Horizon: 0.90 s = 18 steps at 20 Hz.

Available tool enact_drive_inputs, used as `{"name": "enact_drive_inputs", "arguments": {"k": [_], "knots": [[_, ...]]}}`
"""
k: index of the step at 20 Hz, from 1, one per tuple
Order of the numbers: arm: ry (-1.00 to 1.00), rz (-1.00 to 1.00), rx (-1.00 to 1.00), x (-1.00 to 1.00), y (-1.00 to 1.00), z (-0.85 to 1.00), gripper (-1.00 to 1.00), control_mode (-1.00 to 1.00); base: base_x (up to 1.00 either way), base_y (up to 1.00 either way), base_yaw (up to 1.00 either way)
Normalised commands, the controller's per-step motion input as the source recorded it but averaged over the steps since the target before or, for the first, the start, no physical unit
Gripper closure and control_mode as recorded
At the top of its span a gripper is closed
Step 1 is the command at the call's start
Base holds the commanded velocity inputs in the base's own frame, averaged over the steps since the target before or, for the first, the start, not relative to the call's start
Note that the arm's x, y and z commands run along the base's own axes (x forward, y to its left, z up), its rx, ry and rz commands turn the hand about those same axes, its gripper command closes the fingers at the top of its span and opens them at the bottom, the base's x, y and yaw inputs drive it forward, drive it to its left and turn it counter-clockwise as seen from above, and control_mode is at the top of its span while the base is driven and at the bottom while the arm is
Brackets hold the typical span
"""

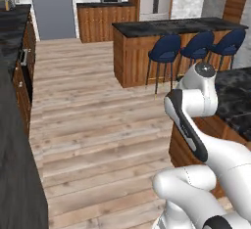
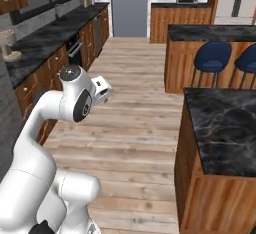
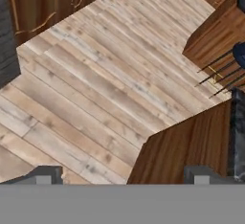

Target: Retrieve the tupperware and aluminum foil from the cabinet and place them on the dining counter near the plate with squash and carrot to prepare for storing leftovers.

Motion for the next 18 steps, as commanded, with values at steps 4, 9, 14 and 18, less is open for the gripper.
{"name": "enact_drive_inputs", "arguments": {"k": [4, 9, 14, 18], "knots": [[0.0, 0.0, 0.0, 0.0, 0.0, 0.0, -1.0, 1.0, 1.0, 0.78, 0.0], [0.0, 0.0, 0.0, 0.0, 0.0, 0.0, -1.0, 1.0, 1.0, 0.18, 0.0], [0.0, 0.0, 0.0, 0.0, 0.0, 0.0, -1.0, 1.0, 1.0, 0.0, 0.02], [0.0, 0.0, 0.0, 0.0, 0.0, 0.0, -1.0, 1.0, 1.0, 0.0, 0.14]]}}
